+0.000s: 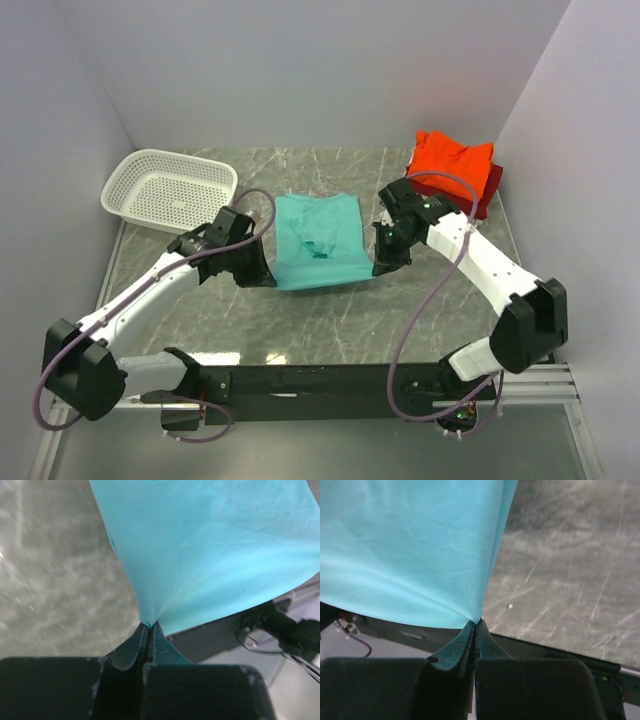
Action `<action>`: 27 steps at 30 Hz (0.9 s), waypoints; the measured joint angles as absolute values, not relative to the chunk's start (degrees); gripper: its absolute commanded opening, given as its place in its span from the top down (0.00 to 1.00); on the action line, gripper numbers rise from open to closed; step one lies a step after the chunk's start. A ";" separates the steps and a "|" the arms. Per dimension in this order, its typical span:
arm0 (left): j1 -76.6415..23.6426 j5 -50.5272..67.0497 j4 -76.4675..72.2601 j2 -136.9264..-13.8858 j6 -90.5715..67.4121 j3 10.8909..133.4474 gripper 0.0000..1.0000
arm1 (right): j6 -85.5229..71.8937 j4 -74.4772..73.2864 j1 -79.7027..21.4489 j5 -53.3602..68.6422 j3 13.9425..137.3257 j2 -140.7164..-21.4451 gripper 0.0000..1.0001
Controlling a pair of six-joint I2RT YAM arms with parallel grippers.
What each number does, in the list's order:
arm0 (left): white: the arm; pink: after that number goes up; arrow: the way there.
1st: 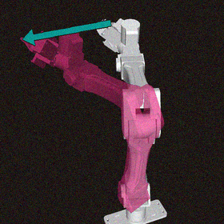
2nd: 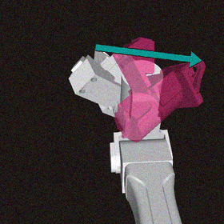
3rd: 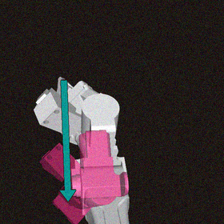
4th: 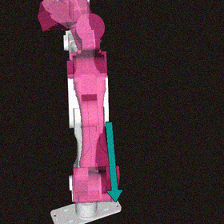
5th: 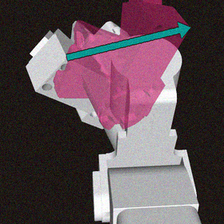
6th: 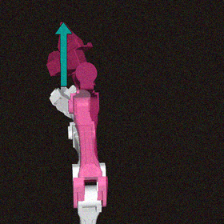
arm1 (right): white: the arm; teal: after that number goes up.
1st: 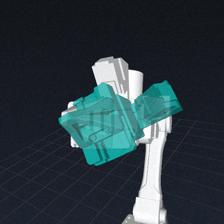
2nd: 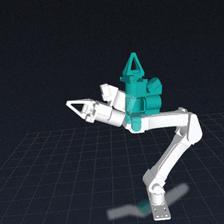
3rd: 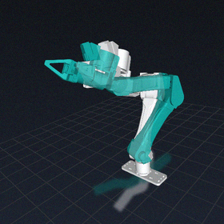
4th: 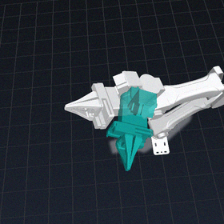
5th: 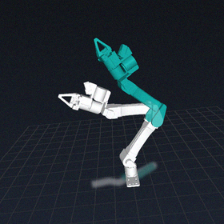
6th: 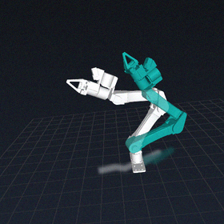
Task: Fold and stack the t-shirts
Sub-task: Fold the tshirt
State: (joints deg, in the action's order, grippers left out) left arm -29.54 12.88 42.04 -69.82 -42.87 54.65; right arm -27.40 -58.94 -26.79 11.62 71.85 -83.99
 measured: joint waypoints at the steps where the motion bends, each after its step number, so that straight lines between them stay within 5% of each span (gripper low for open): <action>1: -30.06 13.28 42.83 -68.77 -43.81 54.43 1.00 | -27.66 -59.88 -27.14 11.64 71.85 -82.67 1.00; 9: -31.44 15.42 44.95 -66.35 -48.62 55.75 1.00 | -29.19 -64.38 -27.77 10.35 74.30 -78.56 1.00; 27: -27.14 16.19 40.21 -82.98 -44.71 64.66 1.00 | -29.04 -61.89 -25.85 5.15 86.59 -92.58 1.00</action>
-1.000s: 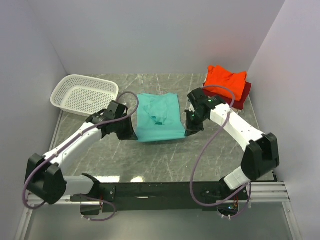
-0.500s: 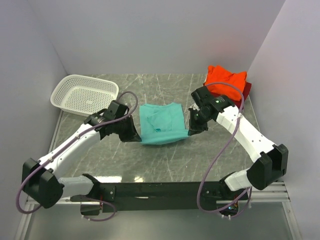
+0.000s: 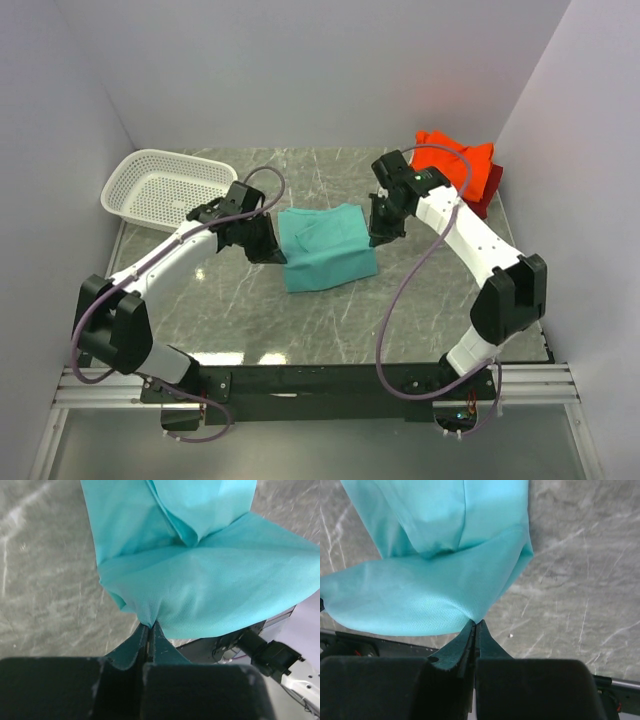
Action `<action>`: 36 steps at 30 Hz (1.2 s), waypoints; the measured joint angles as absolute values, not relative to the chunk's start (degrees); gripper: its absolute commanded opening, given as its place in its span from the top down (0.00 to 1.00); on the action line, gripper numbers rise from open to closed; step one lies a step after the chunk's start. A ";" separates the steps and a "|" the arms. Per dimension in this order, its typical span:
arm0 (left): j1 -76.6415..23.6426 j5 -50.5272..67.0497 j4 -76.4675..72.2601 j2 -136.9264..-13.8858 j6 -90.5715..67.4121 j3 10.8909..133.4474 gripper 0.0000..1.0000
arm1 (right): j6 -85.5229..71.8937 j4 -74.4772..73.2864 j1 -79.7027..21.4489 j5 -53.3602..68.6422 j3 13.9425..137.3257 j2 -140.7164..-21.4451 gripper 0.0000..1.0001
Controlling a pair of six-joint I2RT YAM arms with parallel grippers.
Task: Fold and stack the t-shirts
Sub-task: Fold the tshirt
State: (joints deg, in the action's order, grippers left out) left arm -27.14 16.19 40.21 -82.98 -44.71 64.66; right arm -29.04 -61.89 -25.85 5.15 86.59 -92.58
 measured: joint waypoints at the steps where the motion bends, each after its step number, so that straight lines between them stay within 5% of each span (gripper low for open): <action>1: -26.57 16.56 39.81 -83.50 -44.51 64.97 1.00 | -28.88 -61.80 -25.63 5.10 87.24 -93.23 1.00; 26: -16.34 23.27 33.10 -106.26 -41.39 80.38 1.00 | -25.02 -59.11 -19.18 5.41 115.37 -120.99 1.00; 27: -16.12 23.24 33.01 -107.26 -41.52 81.25 0.94 | -25.02 -59.00 -19.11 5.45 116.53 -122.13 1.00; 29: -15.77 23.03 32.47 -108.99 -41.78 83.11 0.64 | -25.17 -58.24 -18.94 5.85 118.91 -124.38 0.69; 30: -15.51 22.72 32.27 -109.86 -42.50 84.38 0.35 | -25.06 -57.84 -18.81 6.52 120.51 -125.62 0.45; 33: -14.98 21.61 30.87 -111.57 -44.31 88.27 0.15 | -24.51 -54.17 -18.20 9.61 123.87 -127.92 0.16; 36: -14.61 20.47 28.64 -111.48 -45.47 91.09 0.12 | -23.99 -49.32 -17.54 13.82 124.49 -127.79 0.14</action>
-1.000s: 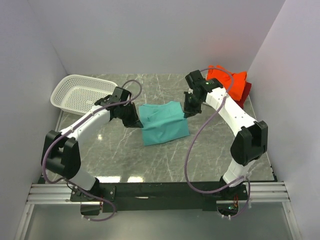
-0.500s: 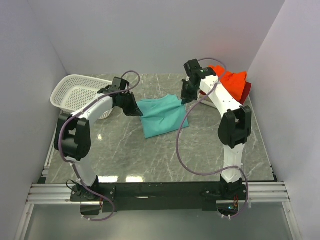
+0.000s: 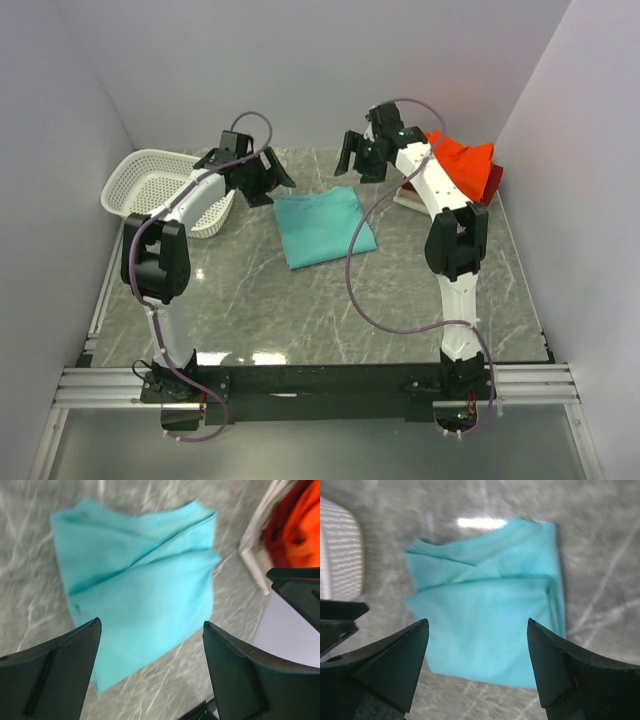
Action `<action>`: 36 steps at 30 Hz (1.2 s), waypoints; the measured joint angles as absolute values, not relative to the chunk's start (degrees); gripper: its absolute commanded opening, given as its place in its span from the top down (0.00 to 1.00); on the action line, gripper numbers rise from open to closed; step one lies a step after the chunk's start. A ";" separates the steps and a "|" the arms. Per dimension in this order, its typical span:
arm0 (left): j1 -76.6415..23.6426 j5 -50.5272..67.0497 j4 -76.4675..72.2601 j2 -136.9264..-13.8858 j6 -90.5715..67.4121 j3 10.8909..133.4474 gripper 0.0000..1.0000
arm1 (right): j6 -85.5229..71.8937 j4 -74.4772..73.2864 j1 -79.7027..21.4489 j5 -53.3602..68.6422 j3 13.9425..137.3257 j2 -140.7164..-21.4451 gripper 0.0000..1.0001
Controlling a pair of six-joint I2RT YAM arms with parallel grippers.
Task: Fold and stack the t-shirts
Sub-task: Fold the tshirt, then neatly place the folded tshirt to the corner
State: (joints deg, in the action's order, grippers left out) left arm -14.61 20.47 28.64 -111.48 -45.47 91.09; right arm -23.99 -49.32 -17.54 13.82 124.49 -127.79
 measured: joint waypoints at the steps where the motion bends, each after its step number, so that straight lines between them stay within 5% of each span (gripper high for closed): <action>1: -14.59 20.03 27.62 -111.31 -45.58 91.74 0.12 | -23.92 -47.90 -17.34 15.07 124.46 -127.50 0.14; 17: -20.05 13.61 29.34 -107.53 -42.00 81.89 0.32 | -19.09 -34.98 -13.19 26.65 101.91 -113.23 0.12; 36: -21.54 8.91 30.35 -111.96 -39.59 79.35 0.36 | -14.85 -33.01 -11.57 28.16 88.58 -112.95 0.14</action>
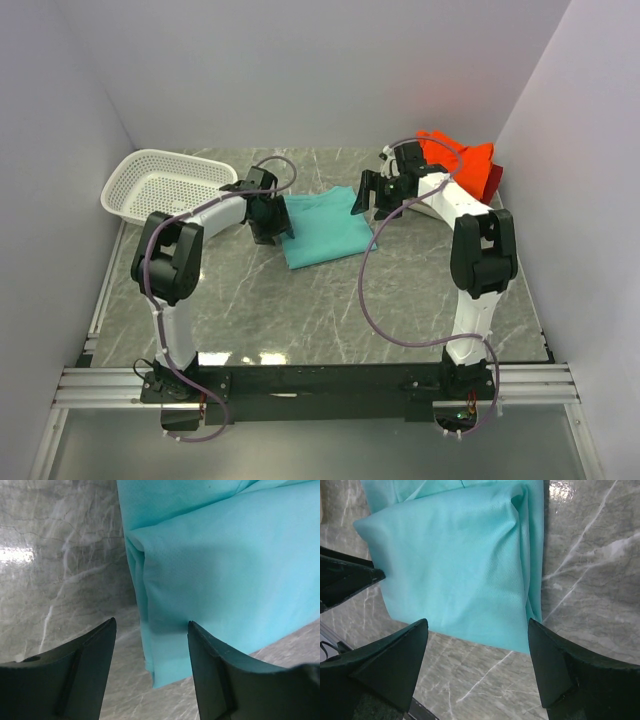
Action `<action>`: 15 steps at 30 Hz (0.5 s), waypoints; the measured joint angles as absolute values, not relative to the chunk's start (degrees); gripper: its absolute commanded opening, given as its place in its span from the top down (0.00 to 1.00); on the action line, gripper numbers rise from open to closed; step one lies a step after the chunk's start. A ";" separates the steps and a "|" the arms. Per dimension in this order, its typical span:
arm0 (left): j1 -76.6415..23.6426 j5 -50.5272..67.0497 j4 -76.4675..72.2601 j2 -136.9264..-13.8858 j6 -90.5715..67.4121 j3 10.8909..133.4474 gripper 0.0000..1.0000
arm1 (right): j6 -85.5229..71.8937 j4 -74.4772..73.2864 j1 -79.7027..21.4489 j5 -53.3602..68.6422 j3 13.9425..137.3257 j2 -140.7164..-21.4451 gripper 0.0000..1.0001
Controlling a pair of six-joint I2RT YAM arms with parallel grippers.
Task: Fold and stack the t-shirts
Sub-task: Neatly place the folded tshirt to the corner
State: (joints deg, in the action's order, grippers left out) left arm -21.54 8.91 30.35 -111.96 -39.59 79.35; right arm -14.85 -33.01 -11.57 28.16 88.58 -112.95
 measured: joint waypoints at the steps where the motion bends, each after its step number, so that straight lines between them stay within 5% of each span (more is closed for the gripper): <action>1: -21.56 8.84 30.28 -112.18 -39.57 79.29 0.37 | -14.83 -32.95 -11.57 28.16 88.58 -112.95 0.14; 15: -21.58 9.67 27.64 -114.30 -38.61 78.15 0.81 | -13.04 -32.34 -11.35 28.14 88.86 -116.79 0.15</action>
